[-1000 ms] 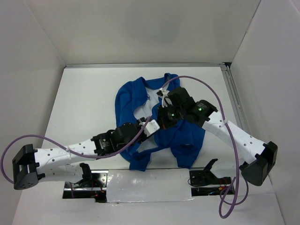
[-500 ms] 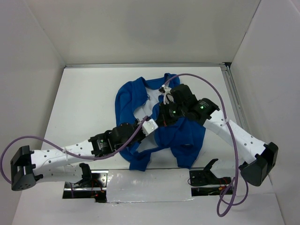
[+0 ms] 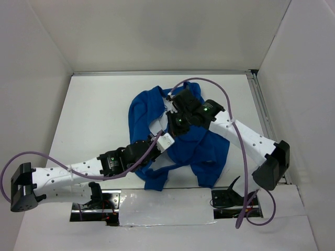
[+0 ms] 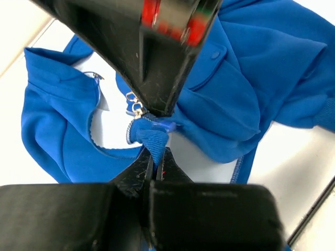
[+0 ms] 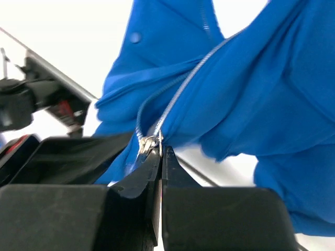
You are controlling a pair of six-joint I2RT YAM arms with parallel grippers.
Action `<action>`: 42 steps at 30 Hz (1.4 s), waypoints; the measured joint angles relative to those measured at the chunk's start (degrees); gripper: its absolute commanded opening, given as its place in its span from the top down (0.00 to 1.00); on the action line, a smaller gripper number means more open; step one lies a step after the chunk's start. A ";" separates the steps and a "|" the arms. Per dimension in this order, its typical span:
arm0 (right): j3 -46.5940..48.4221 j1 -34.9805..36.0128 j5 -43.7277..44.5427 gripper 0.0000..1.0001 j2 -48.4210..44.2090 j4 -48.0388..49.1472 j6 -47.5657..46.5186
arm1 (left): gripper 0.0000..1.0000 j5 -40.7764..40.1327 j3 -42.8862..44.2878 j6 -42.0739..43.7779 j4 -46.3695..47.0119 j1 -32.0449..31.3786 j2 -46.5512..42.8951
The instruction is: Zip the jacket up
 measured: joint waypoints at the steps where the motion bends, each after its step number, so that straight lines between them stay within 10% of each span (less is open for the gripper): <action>1: 0.15 0.17 1.55 1.00 0.87 -0.20 -0.11 | 1.00 0.02 0.00 -0.46 -0.44 0.00 0.00; 16: 5.66 -4.50 16.76 1.00 9.11 1.66 -3.52 | 1.00 6.03 -4.59 -5.84 -3.19 -0.87 -12.85; 26: 59.25 -25.14 28.98 1.00 52.35 1.75 -2.62 | 1.00 8.46 -5.62 -12.74 -5.84 -1.84 -14.47; 42: 62.20 -29.59 18.12 1.00 59.14 15.76 -4.87 | 1.00 6.93 -6.71 -27.96 -12.26 -0.39 -17.77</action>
